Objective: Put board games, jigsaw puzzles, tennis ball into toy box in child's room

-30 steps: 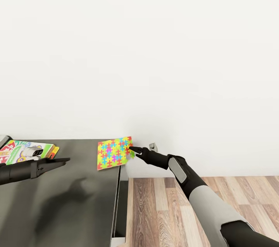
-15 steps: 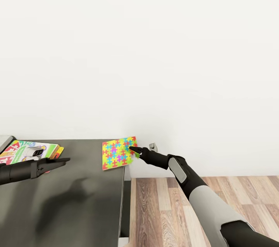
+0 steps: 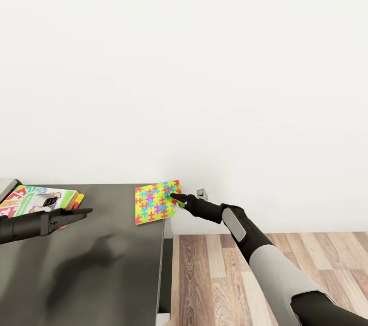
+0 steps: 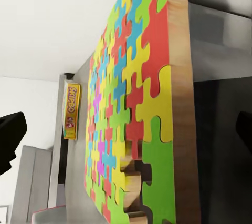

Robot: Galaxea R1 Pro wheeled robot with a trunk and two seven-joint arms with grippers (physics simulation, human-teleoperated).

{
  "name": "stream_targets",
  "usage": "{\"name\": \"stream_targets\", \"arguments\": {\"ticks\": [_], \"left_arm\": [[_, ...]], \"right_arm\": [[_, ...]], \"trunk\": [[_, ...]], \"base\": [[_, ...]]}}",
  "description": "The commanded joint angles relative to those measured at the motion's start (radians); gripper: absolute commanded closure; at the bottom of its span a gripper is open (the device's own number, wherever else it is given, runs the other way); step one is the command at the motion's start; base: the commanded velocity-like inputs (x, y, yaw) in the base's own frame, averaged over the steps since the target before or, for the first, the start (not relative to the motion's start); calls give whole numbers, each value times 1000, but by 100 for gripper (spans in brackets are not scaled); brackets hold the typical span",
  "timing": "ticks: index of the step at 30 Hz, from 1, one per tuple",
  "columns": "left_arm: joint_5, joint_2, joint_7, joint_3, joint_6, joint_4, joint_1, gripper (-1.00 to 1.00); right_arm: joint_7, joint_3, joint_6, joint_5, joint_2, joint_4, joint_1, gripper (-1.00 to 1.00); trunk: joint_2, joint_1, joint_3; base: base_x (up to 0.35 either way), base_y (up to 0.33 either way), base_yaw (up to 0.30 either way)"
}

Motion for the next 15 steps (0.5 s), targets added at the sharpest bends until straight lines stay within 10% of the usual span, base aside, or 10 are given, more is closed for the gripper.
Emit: {"name": "stream_targets", "arguments": {"ticks": [1, 8, 9, 15], "left_arm": [[0, 0, -4, 0, 11, 0, 0, -100], [0, 0, -4, 1, 11, 1, -1, -100], [0, 0, -4, 1, 11, 1, -1, -100], [0, 4, -4, 14, 54, 0, -1, -100]], "right_arm": [[-1, 1, 6, -6, 0, 0, -1, -100], [-1, 2, 6, -6, 1, 0, -1, -100], [-1, 2, 6, -6, 0, 0, -1, 100], [-1, 1, 7, -7, 0, 0, -1, 100]], "trunk": [[0, 0, -1], [0, 0, -1], [0, 0, -1], [0, 0, -1]], "base": [[0, 0, 0], [0, 0, 0], [0, 0, 0], [0, 0, 0]]}}
